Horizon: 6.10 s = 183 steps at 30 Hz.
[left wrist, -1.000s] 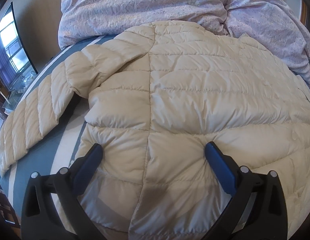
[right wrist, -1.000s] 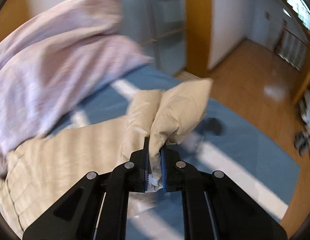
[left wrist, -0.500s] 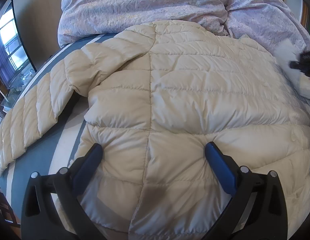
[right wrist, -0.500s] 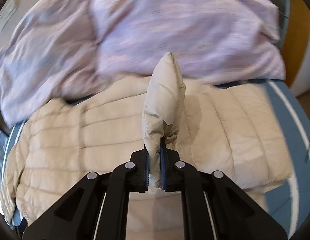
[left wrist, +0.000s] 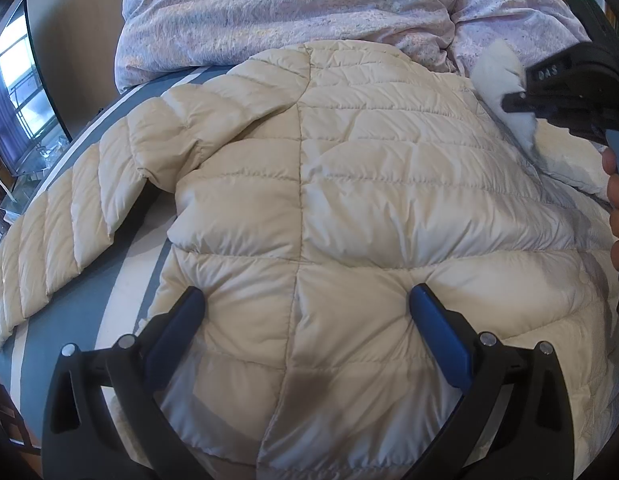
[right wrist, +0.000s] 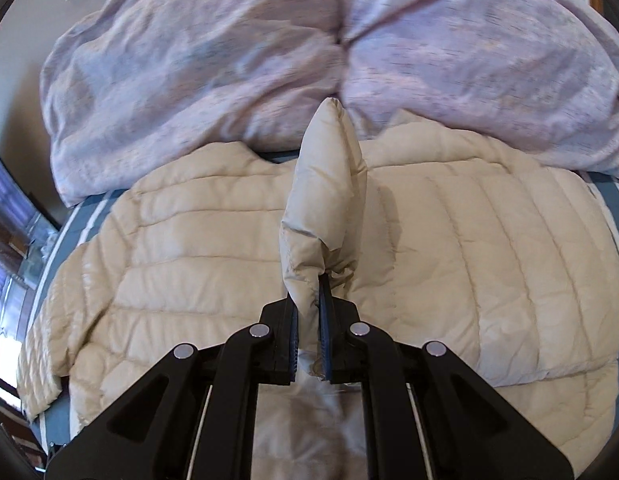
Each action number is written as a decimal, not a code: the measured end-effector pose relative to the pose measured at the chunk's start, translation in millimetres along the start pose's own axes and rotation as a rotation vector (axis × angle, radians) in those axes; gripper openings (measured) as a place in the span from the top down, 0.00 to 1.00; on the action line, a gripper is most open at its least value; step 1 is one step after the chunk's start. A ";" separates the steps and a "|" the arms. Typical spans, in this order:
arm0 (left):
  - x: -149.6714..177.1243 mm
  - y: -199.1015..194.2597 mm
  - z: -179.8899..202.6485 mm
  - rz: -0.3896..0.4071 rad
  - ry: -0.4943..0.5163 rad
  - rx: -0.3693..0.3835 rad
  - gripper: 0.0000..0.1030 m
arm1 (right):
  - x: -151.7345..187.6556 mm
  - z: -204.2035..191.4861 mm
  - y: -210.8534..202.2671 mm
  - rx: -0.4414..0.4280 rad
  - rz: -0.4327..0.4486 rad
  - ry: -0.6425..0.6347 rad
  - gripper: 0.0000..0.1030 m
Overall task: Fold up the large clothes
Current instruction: 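Fold the held sleeve across the jacket back and open the right tool, then press the folded sleeve flat against the jacket with the right tool, then grasp the cuff of the sleeve nearest the left tool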
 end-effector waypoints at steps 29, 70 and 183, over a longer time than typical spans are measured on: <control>0.1 0.1 -0.8 0.000 0.000 0.000 0.02 | 34.4 -39.1 8.3 -0.119 -0.087 -0.049 0.74; 0.0 -0.4 -0.8 0.000 0.001 0.000 0.02 | 27.2 28.5 36.6 0.174 -0.003 -0.036 0.33; 29.6 -81.1 -290.6 0.043 -0.434 -0.319 0.95 | 27.0 51.7 38.1 0.224 0.010 0.013 0.07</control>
Point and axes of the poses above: each gripper's, at about its wrist camera, not at the fingertips, and y roughly the way its jaws point, z to its right, x to its underside, the point moved 10 cm from there along y, roughly the way its jaws point, and after that the axes turned 9 degrees about y, right-handed, at the moved point
